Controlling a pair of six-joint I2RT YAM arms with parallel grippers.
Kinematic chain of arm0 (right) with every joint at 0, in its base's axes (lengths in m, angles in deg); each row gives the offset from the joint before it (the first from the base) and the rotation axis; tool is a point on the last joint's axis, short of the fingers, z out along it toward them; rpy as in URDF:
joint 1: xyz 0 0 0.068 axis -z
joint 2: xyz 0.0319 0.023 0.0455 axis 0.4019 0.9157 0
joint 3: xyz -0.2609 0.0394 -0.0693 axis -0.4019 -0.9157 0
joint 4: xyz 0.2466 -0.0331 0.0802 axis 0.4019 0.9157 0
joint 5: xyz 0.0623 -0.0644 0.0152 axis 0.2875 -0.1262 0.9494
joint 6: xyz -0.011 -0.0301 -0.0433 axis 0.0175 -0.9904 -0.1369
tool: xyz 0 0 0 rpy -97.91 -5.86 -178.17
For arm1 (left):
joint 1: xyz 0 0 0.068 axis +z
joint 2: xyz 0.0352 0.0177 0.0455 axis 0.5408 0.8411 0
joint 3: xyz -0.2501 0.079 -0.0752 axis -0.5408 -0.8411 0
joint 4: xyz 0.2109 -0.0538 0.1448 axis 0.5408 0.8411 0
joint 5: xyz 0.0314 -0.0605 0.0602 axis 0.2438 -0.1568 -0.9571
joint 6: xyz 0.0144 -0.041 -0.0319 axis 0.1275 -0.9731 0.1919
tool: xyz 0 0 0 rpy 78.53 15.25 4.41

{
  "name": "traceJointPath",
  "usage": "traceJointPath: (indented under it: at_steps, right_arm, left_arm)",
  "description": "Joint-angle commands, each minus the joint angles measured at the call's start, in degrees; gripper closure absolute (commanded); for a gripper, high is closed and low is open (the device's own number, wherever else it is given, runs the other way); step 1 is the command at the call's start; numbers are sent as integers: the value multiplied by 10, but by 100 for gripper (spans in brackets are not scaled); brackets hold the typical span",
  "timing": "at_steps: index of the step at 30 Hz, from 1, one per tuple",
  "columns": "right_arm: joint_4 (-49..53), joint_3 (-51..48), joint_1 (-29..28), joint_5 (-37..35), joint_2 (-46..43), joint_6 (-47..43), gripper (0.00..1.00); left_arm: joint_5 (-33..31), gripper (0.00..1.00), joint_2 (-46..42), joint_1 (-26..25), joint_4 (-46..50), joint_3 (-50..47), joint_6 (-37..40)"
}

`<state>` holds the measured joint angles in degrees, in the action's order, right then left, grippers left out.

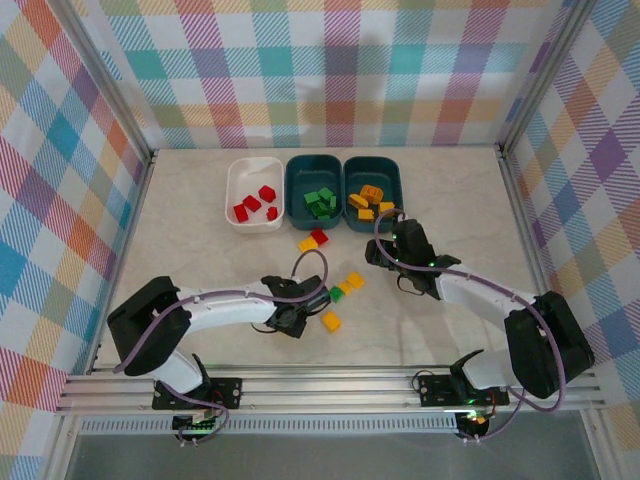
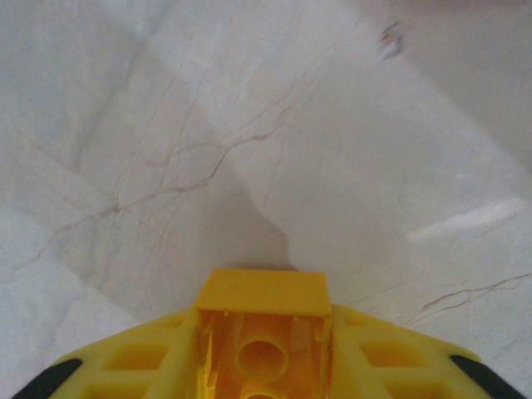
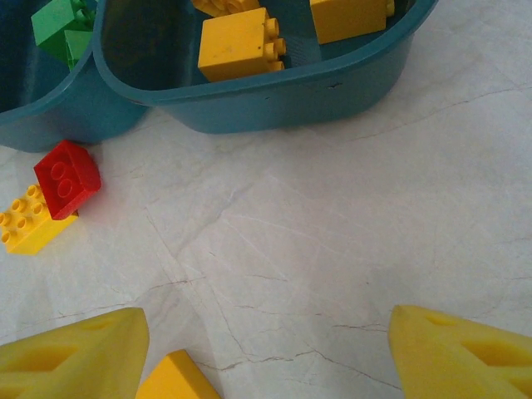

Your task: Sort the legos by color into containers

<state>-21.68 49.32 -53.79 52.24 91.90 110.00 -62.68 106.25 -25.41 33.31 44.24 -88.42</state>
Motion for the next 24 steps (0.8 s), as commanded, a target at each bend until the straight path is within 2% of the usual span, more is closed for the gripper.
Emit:
traceJointPath:
  at_steps: [1, 5, 10, 15, 18, 21, 24]
  right_arm:
    - [8, -1, -1, -21, -24, -11, 24]
    - [25, -1, 1, -49, -35, -1, 24]
    - [45, -7, 20, -73, -47, 28, 25]
    - [39, -25, 39, -89, -62, 45, 24]
    - [31, -42, 43, -106, -86, 47, 23]
    - [27, -51, 46, -110, -109, 47, 23]
    - [27, -55, 46, -109, -124, 45, 23]
  left_arm:
    - [18, 74, 17, -7, -6, 29, -2]
    - [-11, 79, 10, -7, 46, 114, 4]
    - [-41, 79, 67, 29, 88, 317, 36]
    - [-7, 83, 239, 83, 84, 567, 85]
    - [-34, 83, 348, 104, 123, 734, 118]
    - [18, 82, 464, 134, 174, 911, 121]
    - [29, 80, 544, 152, 211, 1037, 105]
